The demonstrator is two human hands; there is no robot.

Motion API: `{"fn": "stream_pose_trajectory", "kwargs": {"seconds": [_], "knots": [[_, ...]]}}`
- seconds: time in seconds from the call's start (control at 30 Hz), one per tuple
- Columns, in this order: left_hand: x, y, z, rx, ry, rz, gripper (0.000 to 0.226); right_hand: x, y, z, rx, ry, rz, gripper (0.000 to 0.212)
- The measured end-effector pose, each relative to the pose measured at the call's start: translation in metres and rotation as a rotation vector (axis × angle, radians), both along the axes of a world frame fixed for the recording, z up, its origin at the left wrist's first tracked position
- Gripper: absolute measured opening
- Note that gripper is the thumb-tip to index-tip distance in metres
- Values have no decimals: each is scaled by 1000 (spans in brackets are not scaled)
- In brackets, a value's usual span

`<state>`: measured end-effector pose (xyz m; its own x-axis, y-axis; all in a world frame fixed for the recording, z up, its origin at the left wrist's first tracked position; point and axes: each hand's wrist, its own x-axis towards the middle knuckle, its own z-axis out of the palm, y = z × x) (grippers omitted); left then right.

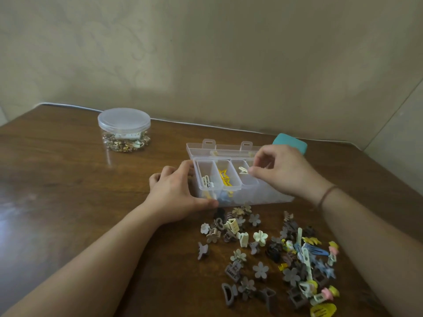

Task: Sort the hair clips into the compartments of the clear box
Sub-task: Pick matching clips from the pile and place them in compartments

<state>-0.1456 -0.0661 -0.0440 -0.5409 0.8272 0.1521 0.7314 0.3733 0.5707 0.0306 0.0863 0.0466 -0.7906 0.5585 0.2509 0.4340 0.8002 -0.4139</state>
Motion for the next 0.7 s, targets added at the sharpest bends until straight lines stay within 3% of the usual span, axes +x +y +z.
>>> {"fn": "stream_pose_trajectory", "kwargs": {"seconds": [0.1,0.23,0.4,0.47,0.7], "knots": [[1,0,0,11,-2,-1,99,8,-2,-9,53,-37,41,17],[1,0,1,13,-3,-1,100,57,12,1,72,101,18,10],[1,1,1,15,3,5,99,145,23,-12,-17,-221,71,45],[2,1,2,11,9,11,100,169,21,-23,-59,-318,107,50],[4,0,3,12,0,16,98,193,27,-41,34,-355,144,20]]}}
